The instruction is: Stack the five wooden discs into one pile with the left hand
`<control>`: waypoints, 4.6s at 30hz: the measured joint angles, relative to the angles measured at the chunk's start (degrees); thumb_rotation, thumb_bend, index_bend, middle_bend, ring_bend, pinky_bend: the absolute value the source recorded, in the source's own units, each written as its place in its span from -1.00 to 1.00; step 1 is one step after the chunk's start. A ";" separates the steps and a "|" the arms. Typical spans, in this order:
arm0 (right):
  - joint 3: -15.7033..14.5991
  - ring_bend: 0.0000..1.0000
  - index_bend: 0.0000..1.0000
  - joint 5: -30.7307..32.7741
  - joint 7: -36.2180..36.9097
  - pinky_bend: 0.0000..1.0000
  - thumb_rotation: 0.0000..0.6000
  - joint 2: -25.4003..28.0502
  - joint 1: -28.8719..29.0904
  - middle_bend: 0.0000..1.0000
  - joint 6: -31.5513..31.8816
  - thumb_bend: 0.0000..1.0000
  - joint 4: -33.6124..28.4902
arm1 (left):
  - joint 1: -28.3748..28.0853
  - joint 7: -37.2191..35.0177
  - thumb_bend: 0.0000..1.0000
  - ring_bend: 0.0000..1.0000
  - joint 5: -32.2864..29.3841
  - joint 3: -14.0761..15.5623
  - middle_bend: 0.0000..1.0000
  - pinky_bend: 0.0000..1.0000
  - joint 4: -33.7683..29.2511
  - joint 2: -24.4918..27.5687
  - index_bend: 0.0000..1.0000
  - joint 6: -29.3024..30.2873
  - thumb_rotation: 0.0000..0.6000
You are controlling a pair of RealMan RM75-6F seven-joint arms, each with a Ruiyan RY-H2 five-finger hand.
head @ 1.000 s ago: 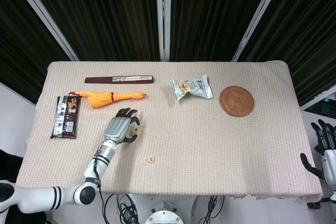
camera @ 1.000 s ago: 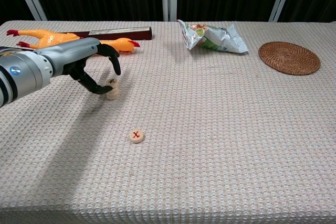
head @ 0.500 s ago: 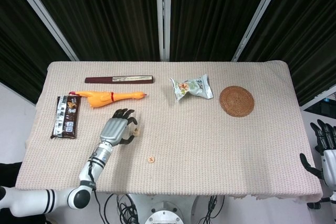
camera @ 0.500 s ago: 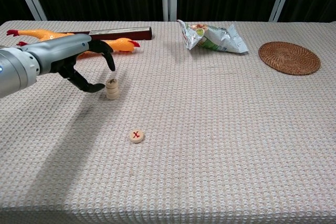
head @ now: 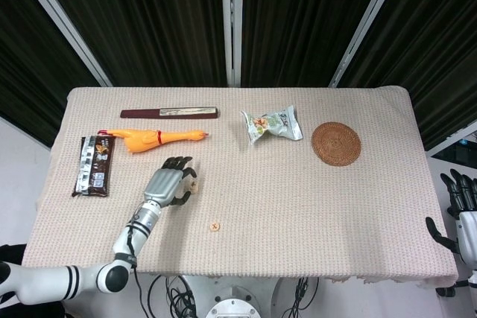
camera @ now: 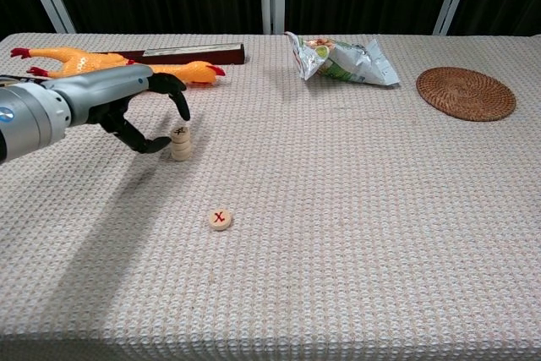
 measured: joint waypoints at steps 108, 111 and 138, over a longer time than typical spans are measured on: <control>0.79 -1.00 -1.00 -1.17 6.05 -1.00 1.00 0.91 -2.44 -1.00 5.25 -0.44 1.22 | 12.28 -16.82 -0.43 -1.00 35.79 9.13 -0.96 -1.00 15.07 -14.28 -0.12 5.99 1.00; 0.81 -1.00 -1.00 -1.16 6.16 -1.00 1.00 0.93 -2.42 -1.00 5.19 -0.44 1.26 | 12.23 -16.46 -0.42 -1.00 35.39 9.07 -0.96 -1.00 15.05 -14.23 -0.11 5.38 1.00; 0.74 -1.00 -1.00 -1.25 5.44 -1.00 1.00 0.77 -2.08 -1.00 4.33 -0.44 1.15 | 13.77 -10.99 -0.39 -1.00 36.52 8.06 -0.94 -1.00 1.11 -5.03 0.02 9.44 1.00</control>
